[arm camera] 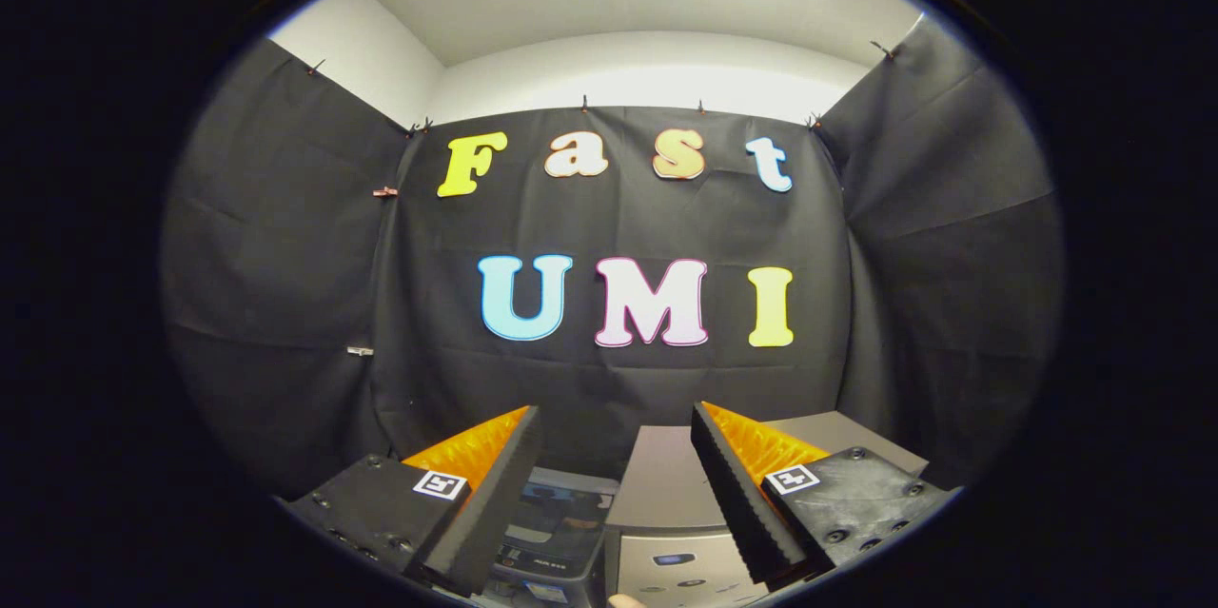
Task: Put the clothes into the washing machine and then close the washing machine lid.
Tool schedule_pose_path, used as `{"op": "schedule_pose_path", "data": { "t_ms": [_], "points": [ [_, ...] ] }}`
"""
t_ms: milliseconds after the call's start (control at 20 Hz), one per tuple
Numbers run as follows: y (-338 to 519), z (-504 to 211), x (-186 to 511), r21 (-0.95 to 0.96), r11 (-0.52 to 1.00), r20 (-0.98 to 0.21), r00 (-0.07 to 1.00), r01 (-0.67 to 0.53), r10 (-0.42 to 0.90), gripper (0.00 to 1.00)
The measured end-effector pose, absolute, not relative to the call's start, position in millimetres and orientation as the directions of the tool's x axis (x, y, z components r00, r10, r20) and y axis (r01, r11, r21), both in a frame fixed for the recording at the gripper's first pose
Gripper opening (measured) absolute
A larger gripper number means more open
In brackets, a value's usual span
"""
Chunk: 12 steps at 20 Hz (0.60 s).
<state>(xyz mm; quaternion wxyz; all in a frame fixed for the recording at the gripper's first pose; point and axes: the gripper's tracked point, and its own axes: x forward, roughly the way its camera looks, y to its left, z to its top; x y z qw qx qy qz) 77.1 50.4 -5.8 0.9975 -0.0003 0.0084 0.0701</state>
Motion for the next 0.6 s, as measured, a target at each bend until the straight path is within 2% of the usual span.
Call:
{"op": "schedule_pose_path", "data": {
  "t_ms": [250, 600],
  "points": [
    [46, -10, 41, -0.038, 0.989, -0.022, 0.989, -0.144, 0.143, 0.98],
    [43, 9, 15, -0.028, 0.992, 0.032, 0.992, -0.12, 0.12, 0.98]
  ]
}}
